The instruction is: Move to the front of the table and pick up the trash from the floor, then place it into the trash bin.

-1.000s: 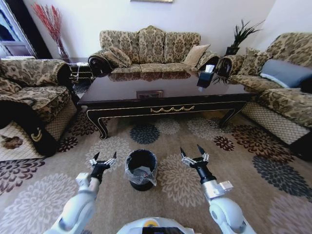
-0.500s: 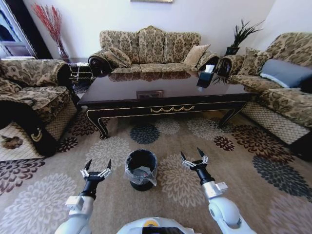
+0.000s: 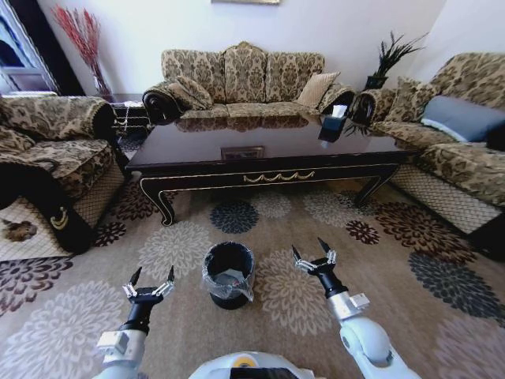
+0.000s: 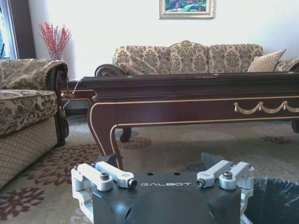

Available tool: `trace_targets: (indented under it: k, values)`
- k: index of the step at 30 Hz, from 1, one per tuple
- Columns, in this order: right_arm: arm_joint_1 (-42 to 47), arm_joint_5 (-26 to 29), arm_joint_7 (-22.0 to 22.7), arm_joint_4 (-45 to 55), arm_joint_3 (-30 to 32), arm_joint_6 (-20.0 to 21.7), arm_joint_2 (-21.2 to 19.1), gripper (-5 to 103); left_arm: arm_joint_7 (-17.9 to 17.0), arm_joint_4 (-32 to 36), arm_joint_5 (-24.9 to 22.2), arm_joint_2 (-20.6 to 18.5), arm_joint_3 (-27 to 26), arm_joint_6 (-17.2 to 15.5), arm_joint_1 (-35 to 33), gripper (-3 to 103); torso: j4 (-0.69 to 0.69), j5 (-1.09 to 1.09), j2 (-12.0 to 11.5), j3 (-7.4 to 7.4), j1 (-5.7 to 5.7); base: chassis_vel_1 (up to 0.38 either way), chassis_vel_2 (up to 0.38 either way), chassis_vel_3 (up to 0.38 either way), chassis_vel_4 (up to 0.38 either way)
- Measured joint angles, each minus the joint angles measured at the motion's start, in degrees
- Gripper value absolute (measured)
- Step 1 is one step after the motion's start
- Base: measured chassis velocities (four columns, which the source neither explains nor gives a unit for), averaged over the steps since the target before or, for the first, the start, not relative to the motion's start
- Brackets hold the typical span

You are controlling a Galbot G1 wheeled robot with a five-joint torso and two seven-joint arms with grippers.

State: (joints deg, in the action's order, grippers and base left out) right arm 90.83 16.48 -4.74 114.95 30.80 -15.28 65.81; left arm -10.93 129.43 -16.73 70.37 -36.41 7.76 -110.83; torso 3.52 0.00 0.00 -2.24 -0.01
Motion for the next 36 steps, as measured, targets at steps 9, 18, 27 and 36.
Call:
trace_targets:
  k: [9, 18, 27, 36]
  values:
    - [0.0, 0.0, 0.0, 0.0, 0.0, 0.0, 0.0, 100, -0.1, 0.0, -0.1, -0.1, 0.1, -0.1, 0.1, 100, 0.0, 0.0, 0.0, 0.0, 0.0, 0.0, 0.0, 0.0, 0.0]
    - [0.0, 0.0, 0.0, 0.0, 0.0, 0.0, 0.0, 100, -0.2, 0.0, -0.1, -0.1, 0.1, -0.2, 0.2, 100, 0.0, 0.0, 0.0, 0.0, 0.01, 0.0, 0.0, 0.0, 0.0]
    - [0.0, 0.1, 0.0, 0.1, 0.0, 0.0, 0.0, 100, -0.2, -0.1, -0.2, -0.1, 0.2, -0.3, 0.2, 100, 0.0, 0.0, 0.0, -0.01, 0.01, 0.069, -0.07, -0.083, 0.073]
    - [0.0, 0.1, 0.1, 0.1, 0.0, 0.1, 0.0, 100, -0.2, -0.1, -0.2, -0.1, 0.2, -0.3, 0.2, 100, 0.0, 0.0, 0.0, 0.0, 0.01, 0.161, -0.177, -0.151, 0.17]
